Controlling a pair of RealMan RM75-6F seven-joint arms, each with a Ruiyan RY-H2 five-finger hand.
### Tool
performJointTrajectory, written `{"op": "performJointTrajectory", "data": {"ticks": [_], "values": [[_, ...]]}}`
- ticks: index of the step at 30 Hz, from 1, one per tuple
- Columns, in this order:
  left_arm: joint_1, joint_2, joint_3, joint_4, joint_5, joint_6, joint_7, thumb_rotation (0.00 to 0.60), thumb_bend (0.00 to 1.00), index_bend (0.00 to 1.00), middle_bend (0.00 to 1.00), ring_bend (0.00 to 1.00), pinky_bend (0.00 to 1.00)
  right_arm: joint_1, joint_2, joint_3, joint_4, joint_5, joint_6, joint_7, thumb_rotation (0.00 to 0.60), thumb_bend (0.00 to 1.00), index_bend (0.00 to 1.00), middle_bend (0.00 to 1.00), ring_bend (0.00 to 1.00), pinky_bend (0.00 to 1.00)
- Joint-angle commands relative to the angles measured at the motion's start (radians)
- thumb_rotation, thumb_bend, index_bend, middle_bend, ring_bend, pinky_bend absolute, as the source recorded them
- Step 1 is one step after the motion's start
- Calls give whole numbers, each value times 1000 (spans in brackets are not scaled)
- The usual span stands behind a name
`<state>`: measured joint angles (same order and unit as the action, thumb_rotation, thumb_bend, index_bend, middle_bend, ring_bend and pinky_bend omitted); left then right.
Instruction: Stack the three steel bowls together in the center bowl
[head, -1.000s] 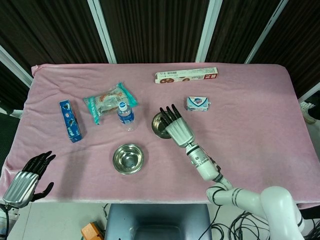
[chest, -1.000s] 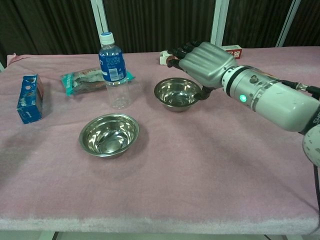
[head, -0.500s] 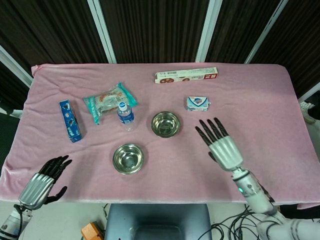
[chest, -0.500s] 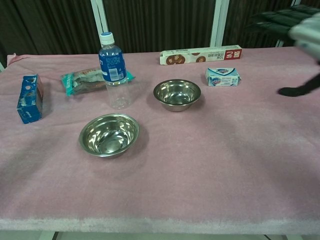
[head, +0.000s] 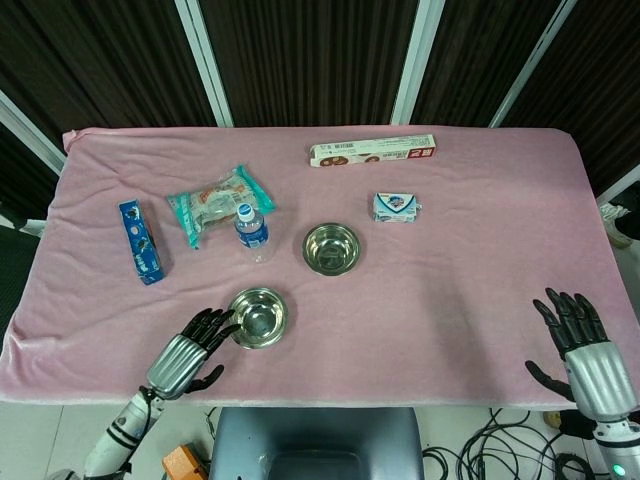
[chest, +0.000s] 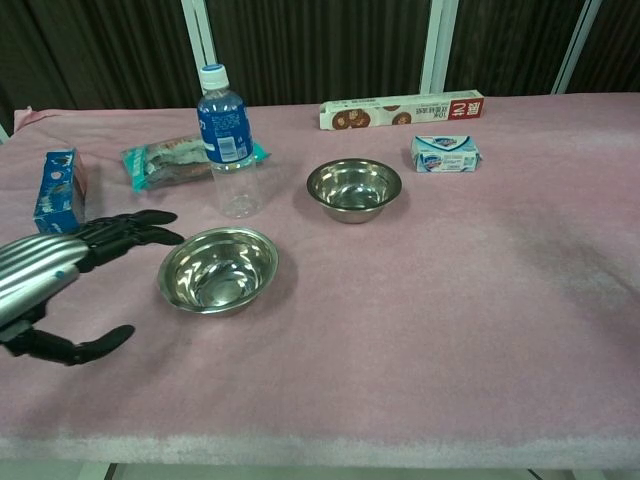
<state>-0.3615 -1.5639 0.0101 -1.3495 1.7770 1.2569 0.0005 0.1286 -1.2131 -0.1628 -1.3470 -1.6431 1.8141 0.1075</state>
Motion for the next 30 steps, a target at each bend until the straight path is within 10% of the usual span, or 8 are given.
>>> {"op": "performJointTrajectory", "data": {"ticks": [1, 30], "values": [[-39, -69, -24, 53, -34, -40, 16, 600, 382, 198, 0, 0, 74, -26, 27, 17, 13, -2, 10, 48, 600, 283, 0, 0, 0, 0], [-158, -384, -32, 513, -12, 124, -117, 600, 538, 691, 96, 0, 24, -92, 87, 76, 5, -72, -5, 184, 600, 283, 0, 0, 0, 0]]}}
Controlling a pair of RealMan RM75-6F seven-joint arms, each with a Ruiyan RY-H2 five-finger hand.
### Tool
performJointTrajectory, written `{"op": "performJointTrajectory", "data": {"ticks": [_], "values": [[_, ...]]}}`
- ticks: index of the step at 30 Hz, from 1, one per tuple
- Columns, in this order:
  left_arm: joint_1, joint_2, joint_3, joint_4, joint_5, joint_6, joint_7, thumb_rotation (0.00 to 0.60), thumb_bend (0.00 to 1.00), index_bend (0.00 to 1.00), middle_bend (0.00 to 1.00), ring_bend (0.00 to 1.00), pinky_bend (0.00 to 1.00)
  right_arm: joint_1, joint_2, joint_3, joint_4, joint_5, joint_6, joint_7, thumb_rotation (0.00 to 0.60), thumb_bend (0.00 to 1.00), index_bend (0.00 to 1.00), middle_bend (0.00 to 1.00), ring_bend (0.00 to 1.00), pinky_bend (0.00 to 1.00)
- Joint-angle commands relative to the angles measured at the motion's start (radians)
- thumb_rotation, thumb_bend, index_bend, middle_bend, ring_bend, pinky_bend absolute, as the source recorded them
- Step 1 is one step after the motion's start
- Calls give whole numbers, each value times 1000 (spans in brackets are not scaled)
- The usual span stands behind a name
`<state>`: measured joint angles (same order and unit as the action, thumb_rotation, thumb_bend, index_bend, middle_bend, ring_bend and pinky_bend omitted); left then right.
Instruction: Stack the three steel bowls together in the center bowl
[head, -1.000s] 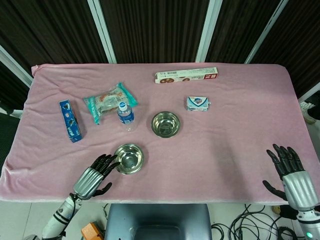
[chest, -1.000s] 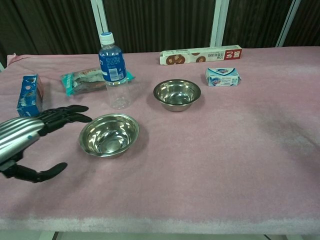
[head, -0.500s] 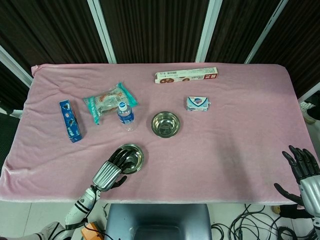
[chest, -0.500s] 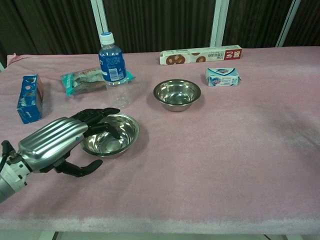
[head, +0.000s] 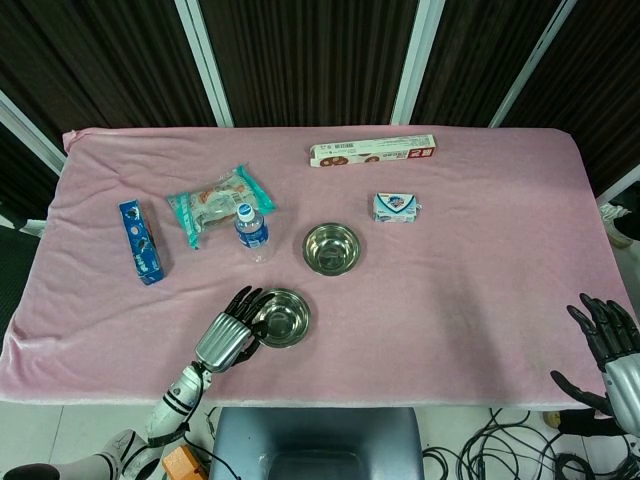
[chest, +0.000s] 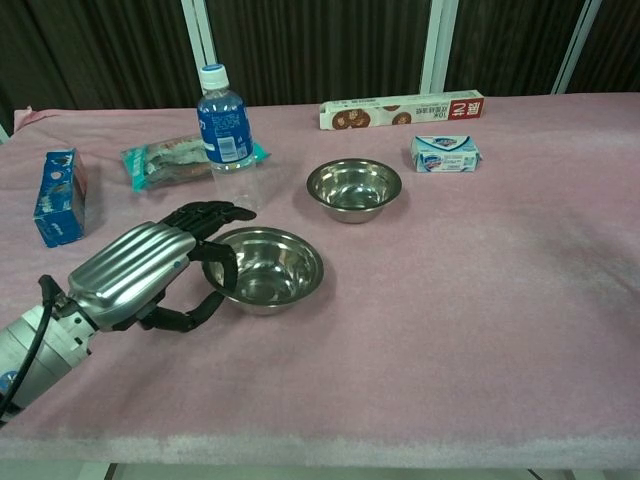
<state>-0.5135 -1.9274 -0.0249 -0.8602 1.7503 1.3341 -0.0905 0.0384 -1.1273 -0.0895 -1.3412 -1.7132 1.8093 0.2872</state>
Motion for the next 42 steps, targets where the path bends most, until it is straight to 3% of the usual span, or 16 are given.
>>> {"op": "performJointTrajectory", "data": {"ticks": [1, 9, 15, 21, 28, 33, 42], "values": [[-8, -28, 5, 35, 23, 72, -33, 600, 539, 701, 101, 0, 23, -4, 4, 3, -7, -4, 0, 21, 600, 283, 0, 0, 0, 0], [-64, -46, -33, 32, 31, 127, 2, 600, 530, 703, 101, 0, 20, -33, 34, 14, 3, -22, 60, 145, 600, 283, 0, 0, 0, 0], [-147, -51, -115, -11, -8, 115, -47, 600, 534, 702, 112, 0, 13, -57, 34, 31, 44, -20, 103, 204, 600, 283, 0, 0, 0, 0], [-254, -110, -225, -14, -63, 84, -8, 600, 542, 702, 118, 0, 0, -65, 44, 41, 60, -15, 108, 258, 600, 283, 0, 0, 0, 0], [-412, -242, -347, 152, -186, -64, 50, 600, 547, 699, 125, 0, 0, -77, 51, 52, 82, -9, 120, 320, 600, 283, 0, 0, 0, 0], [-525, -339, -379, 364, -227, -124, 78, 600, 550, 694, 133, 0, 0, -76, 63, 53, 84, 0, 95, 351, 600, 283, 0, 0, 0, 0], [-628, -342, -399, 442, -426, -231, 79, 600, 564, 685, 140, 0, 0, -92, 68, 64, 113, 14, 106, 414, 600, 283, 0, 0, 0, 0]]}}
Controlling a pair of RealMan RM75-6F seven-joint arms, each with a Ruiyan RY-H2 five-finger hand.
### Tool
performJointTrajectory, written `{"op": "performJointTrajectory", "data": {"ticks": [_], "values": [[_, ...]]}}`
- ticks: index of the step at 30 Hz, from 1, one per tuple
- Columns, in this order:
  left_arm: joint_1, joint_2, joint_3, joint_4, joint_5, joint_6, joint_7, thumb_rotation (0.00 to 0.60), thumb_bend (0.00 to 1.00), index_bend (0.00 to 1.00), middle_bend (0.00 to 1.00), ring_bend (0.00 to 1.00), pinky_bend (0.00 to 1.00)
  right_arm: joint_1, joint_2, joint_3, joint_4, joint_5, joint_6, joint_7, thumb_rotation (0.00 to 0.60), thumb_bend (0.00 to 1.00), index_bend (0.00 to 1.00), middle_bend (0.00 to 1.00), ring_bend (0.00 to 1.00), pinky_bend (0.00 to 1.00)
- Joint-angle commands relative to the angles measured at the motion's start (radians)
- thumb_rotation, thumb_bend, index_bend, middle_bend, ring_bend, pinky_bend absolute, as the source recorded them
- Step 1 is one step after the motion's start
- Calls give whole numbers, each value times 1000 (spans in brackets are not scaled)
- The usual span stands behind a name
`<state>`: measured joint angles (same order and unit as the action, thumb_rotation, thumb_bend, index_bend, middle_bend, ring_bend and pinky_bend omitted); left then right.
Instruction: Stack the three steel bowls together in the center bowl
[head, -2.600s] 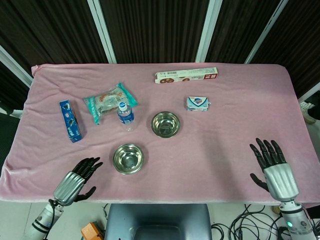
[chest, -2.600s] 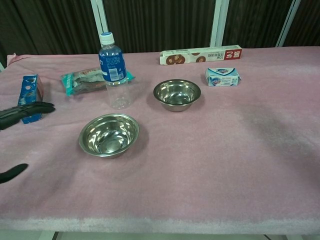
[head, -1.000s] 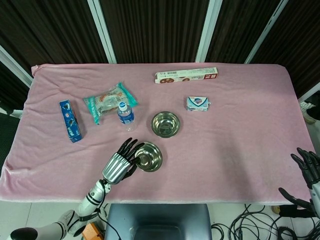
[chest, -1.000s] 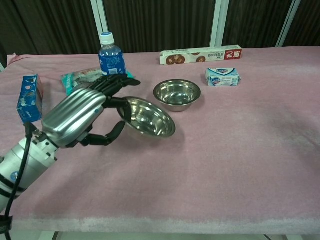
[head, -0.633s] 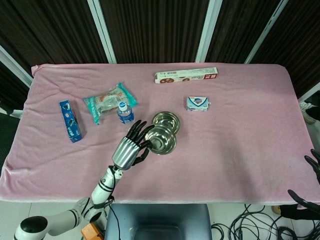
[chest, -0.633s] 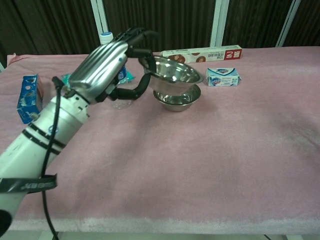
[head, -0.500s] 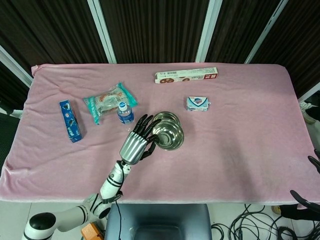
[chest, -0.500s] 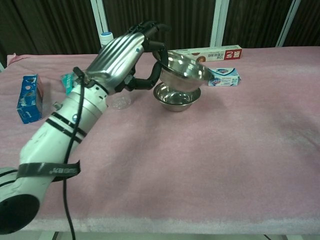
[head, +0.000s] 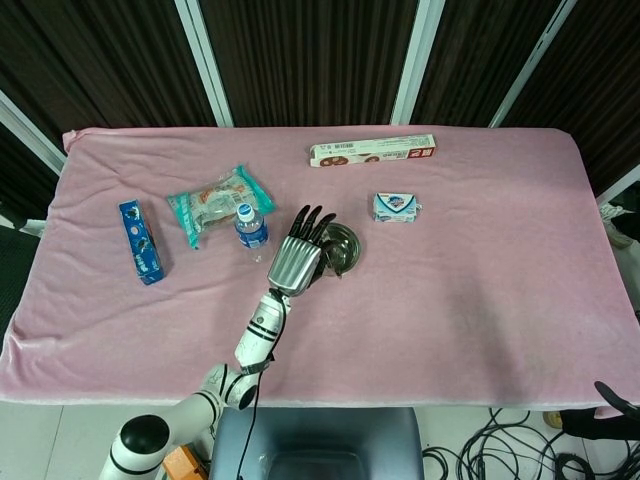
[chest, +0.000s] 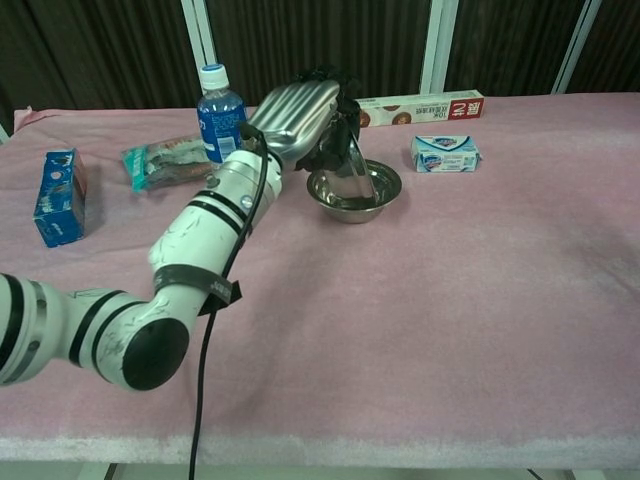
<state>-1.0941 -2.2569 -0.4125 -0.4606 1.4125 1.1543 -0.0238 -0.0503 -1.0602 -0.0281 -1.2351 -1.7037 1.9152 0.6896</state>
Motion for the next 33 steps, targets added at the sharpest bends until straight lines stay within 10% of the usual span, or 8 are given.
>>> {"op": "performJointTrajectory", "data": {"ticks": [1, 9, 24, 29, 33], "values": [[-54, -12, -12, 50, -117, -61, 15, 600, 564, 685, 141, 0, 0, -5, 1, 6, 10, 8, 1, 18, 600, 283, 0, 0, 0, 0], [-63, -12, -1, 39, -229, -148, 2, 600, 570, 666, 136, 0, 0, -6, -2, 10, 18, 5, 0, 23, 600, 283, 0, 0, 0, 0], [11, -3, 105, -65, -267, -124, 141, 600, 429, 75, 0, 0, 0, -3, -6, 7, -9, -32, -8, -27, 600, 283, 0, 0, 0, 0], [103, 116, 134, -307, -261, -93, 259, 600, 382, 0, 0, 0, 0, 1, -8, 4, -21, -45, -15, -54, 600, 283, 0, 0, 0, 0], [251, 363, 233, -727, -225, 21, 438, 600, 351, 0, 0, 0, 0, 6, -13, -2, -32, -63, -28, -103, 600, 283, 0, 0, 0, 0]]}}
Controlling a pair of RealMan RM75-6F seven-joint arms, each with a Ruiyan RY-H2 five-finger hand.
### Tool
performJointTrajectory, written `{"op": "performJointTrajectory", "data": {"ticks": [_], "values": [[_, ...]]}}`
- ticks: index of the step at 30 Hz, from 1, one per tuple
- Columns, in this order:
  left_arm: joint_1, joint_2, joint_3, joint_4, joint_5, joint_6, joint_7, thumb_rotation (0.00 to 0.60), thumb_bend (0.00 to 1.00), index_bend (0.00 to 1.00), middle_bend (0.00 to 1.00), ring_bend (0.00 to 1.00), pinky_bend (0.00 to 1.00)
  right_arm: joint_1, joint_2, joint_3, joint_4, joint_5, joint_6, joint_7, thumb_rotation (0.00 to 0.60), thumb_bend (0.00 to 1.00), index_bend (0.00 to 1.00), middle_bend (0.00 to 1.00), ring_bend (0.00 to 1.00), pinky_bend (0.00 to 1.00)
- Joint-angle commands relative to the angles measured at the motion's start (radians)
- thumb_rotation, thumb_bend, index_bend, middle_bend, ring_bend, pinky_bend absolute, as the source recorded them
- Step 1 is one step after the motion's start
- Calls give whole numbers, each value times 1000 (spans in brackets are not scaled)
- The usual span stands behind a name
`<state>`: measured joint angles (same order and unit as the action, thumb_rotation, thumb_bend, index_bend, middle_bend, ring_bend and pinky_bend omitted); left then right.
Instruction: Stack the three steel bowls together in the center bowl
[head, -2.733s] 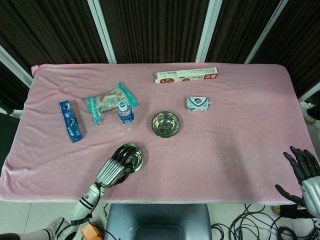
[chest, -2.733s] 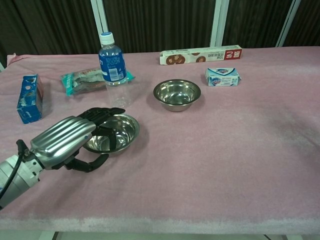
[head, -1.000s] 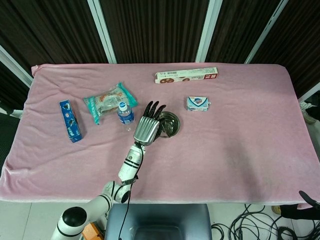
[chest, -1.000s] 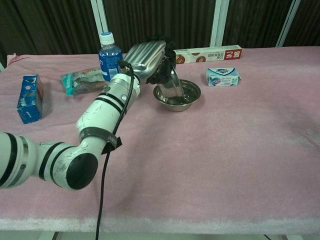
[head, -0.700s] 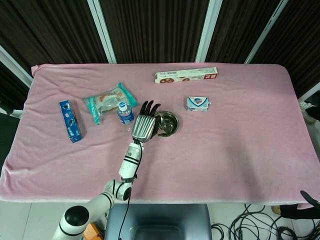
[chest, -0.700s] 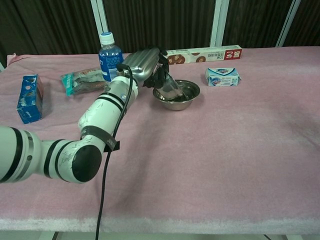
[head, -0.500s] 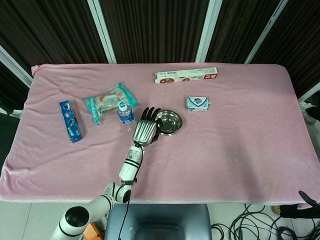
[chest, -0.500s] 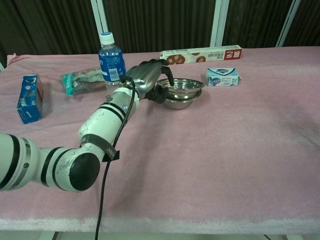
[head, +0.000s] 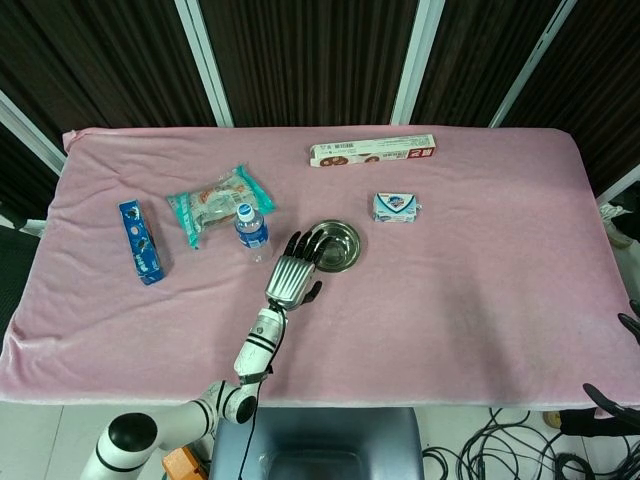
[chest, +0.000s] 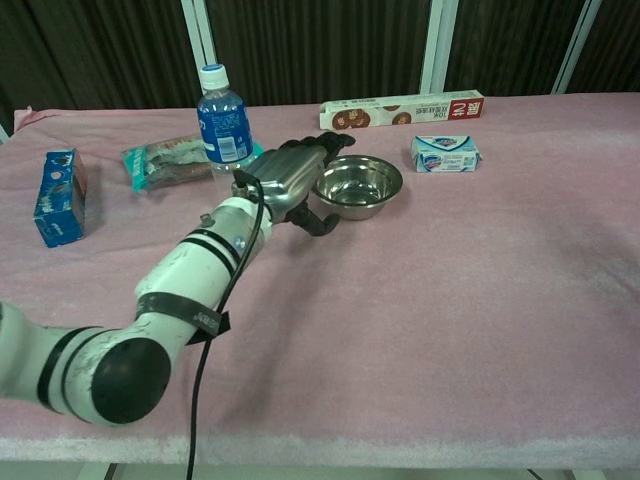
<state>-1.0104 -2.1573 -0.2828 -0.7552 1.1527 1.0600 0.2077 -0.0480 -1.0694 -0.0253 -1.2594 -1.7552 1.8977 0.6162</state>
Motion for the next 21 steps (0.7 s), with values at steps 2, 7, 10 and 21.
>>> {"op": "performJointTrajectory", "data": {"ticks": [2, 7, 10, 21], "values": [[246, 417, 179, -643, 57, 175, 292, 600, 346, 0, 0, 0, 0, 7, -6, -10, -19, -14, -31, -65, 600, 283, 0, 0, 0, 0], [498, 780, 450, -923, 255, 423, 230, 600, 346, 0, 0, 0, 0, 19, -12, -19, -84, 5, -124, -232, 600, 283, 0, 0, 0, 0], [657, 854, 548, -826, 358, 607, 58, 600, 346, 0, 0, 0, 0, 34, -22, -22, -129, 13, -188, -352, 600, 283, 0, 0, 0, 0], [810, 918, 521, -752, 409, 715, -81, 600, 353, 0, 0, 0, 0, 60, -33, 7, -279, 71, -277, -539, 600, 283, 0, 0, 0, 0]]}}
